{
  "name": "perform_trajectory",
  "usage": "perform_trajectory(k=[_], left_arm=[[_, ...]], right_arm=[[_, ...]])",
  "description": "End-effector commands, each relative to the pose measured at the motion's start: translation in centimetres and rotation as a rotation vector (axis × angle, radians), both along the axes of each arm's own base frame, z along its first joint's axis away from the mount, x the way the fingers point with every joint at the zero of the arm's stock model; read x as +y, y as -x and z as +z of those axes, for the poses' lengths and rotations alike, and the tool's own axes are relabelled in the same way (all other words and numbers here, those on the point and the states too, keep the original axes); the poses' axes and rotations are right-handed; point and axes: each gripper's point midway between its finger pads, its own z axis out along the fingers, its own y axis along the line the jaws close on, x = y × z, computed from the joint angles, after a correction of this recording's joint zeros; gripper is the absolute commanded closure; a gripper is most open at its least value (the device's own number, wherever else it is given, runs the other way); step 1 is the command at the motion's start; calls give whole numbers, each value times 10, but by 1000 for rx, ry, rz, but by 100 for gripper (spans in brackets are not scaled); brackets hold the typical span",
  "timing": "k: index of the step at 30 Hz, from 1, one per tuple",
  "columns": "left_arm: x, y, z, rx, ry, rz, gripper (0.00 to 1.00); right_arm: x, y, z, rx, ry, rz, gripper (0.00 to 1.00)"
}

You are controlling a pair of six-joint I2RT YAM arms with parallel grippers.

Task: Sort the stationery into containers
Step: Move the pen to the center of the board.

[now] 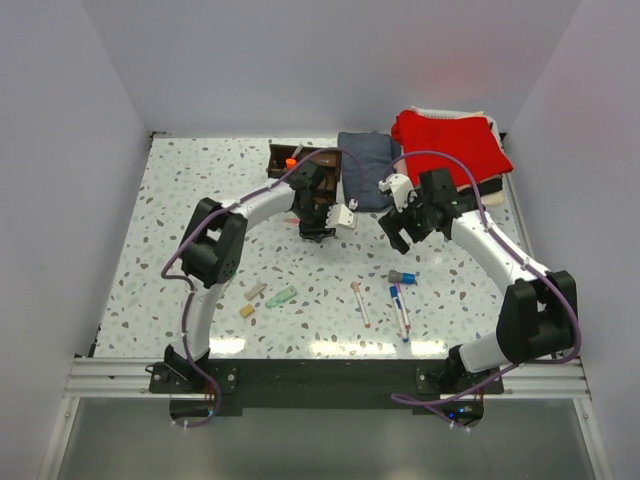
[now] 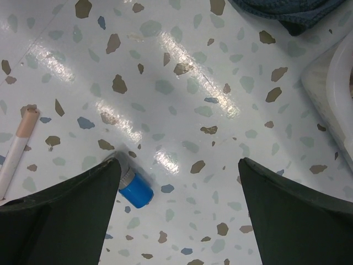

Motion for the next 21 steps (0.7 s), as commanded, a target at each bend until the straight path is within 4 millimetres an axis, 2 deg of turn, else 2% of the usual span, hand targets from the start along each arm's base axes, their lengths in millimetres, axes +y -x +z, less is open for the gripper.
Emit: perform_trajectory(k=[1,5,8,11,15,18,20,21], left_arm=[[-8,-26,10,-65,32,27,53],[-1,-24,0,-16,21,29,53],[-3,-27,15,-13,51,23,54],[-7,-40,38,-57,107,34,53],[-7,-57,51,-113,135,58,51],[-6,-65,47,-115,131,71,51],[-4,-64,34,-80,107,74,50],[-5,-67,35,-84,109,74,50]], right_arm=[[4,-9,4,-22,-24,0,8],[2,-12,3,-21,-22,-2,8],[1,-14,2,-16,-23,-5,8],[1,-15,-1,-10,-24,-5,8],[2,-19,-1,-11,-31,-12,8],[3,-21,-1,-9,-31,-14,8],[3,-22,-1,-9,-29,-12,8],[3,-23,0,-11,-30,-12,8]])
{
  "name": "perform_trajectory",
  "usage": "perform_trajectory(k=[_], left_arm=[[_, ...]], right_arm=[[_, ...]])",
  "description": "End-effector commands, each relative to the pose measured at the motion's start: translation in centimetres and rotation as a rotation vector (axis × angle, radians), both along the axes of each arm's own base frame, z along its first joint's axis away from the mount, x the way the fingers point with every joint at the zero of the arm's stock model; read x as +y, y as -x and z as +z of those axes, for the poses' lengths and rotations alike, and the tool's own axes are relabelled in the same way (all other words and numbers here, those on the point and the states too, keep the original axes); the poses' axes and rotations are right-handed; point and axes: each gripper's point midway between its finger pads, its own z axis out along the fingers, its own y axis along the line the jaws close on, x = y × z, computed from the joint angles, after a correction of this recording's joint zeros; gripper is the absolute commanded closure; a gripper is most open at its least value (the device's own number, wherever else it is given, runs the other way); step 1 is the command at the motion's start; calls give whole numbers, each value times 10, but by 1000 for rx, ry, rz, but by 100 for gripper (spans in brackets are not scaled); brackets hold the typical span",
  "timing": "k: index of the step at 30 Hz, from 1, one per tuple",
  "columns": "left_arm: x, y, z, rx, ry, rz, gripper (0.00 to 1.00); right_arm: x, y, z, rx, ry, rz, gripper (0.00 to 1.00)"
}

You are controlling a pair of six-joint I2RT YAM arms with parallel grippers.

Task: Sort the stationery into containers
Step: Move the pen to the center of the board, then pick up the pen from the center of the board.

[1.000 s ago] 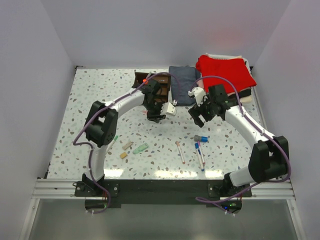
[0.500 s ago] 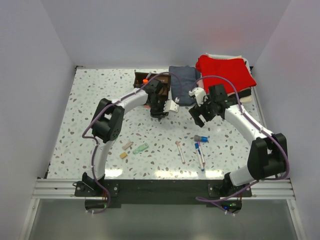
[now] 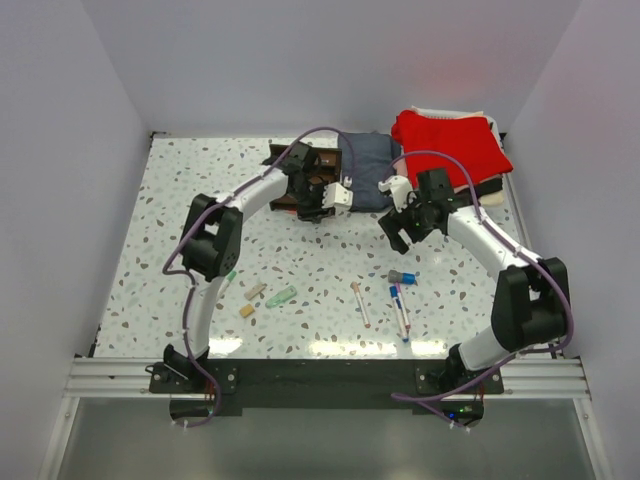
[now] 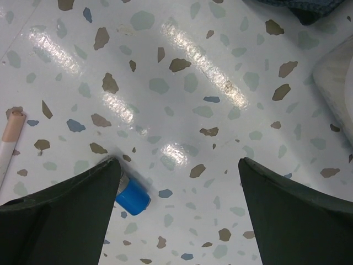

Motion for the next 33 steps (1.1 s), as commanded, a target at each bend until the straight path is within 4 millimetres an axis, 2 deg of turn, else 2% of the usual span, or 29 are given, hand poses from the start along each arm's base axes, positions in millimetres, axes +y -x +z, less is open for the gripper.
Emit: perform_trajectory(k=[1,18,24,30,33], left_arm=[[-7,-17,9,-18,34,12,50],[-5,-13,-18,34,14,26,49],[-1,0,-33,109,-21,1,50],[9,16,-48,178,-65,0,65],[11,24,-53,216,-77,0,69]], right_arm=[[7,-17,19,-62,-36,5,8],[8,-15,13,-40,-44,3,8],[8,-14,9,-29,-45,4,9],[9,-16,9,-27,-56,0,11],[11,-15,9,-21,-59,6,12]])
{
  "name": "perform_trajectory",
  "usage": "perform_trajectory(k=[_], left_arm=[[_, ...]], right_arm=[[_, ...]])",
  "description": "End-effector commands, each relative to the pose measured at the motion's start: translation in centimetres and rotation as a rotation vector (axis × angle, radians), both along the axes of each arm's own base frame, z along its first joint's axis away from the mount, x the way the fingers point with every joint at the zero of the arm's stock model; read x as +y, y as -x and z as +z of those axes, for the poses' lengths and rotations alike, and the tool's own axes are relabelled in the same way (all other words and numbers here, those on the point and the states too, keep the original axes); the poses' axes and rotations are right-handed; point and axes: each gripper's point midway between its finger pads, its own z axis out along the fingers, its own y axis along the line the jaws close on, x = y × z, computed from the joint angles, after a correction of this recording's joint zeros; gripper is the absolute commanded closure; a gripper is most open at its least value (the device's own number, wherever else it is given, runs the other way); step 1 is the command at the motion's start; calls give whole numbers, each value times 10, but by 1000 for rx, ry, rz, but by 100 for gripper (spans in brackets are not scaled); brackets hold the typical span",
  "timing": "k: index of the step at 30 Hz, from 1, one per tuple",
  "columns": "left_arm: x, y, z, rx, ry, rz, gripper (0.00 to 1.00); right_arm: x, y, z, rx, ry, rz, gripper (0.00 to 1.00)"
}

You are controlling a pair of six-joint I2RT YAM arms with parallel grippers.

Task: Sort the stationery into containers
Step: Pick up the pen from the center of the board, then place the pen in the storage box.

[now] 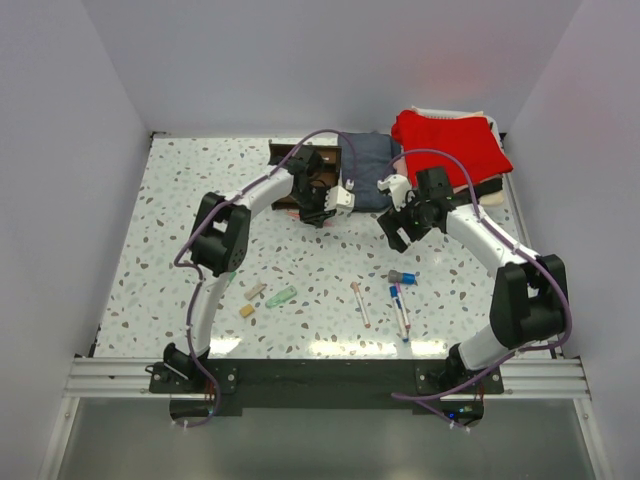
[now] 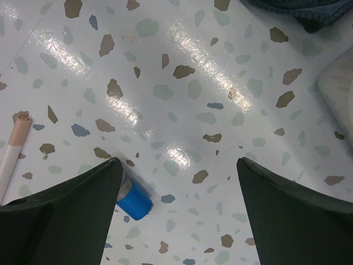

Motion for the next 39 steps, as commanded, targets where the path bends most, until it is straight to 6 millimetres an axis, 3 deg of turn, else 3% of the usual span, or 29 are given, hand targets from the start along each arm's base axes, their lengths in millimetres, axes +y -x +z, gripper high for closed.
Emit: perform_trajectory(k=[1,5,8,9,12,15,16,17,18,22,23,25,26,28,29,30,31,33,34,35,37,39], left_arm=[[16,18,-32,107,-71,-3,70],[21,28,-40,139,-95,-18,78],[22,38,-39,173,-91,-26,95],[22,43,-36,193,-87,-27,100],[14,54,-2,214,-17,-43,100],[1,61,59,189,95,-74,100],[-8,61,98,144,169,-95,100],[-10,64,116,138,200,-101,100],[-17,63,153,89,281,-117,100],[-18,60,230,-9,519,-141,100],[-12,46,259,-77,595,-112,100],[-5,43,276,2,699,-41,100],[6,21,305,-125,775,-45,100],[19,15,303,-30,842,45,100],[33,-4,334,-212,918,11,100],[41,-10,321,-192,942,52,100],[47,-12,346,-245,1023,40,100],[68,-28,337,-237,1074,92,100],[72,-25,349,-229,1125,79,100],[81,-40,332,-186,1140,113,100],[91,-45,340,-159,1200,120,100],[92,-61,330,-159,1207,148,100]], right_arm=[[6,-11,11,-24,-37,1,13],[6,-9,12,-21,-41,6,14],[6,-6,15,-21,-44,8,16],[7,-6,16,-22,-46,10,16],[6,-7,23,-37,-43,9,16],[5,-9,31,-54,-40,11,16],[5,-11,34,-61,-38,11,16],[5,-11,34,-60,-37,12,16],[5,-11,35,-62,-35,11,16],[5,-16,41,-69,-34,2,16],[5,-18,43,-73,-35,0,16],[4,-21,49,-82,-26,-4,17],[4,-22,50,-82,-22,-3,17],[2,-26,57,-90,-15,-8,17],[2,-27,56,-87,-10,-11,17],[2,-29,60,-92,-10,-15,17],[2,-30,61,-92,-7,-19,17],[1,-33,64,-98,-11,-35,17],[2,-34,65,-99,-10,-38,17],[1,-34,66,-97,-8,-44,17],[0,-34,68,-101,0,-49,17],[-4,-32,70,-101,14,-58,17]])
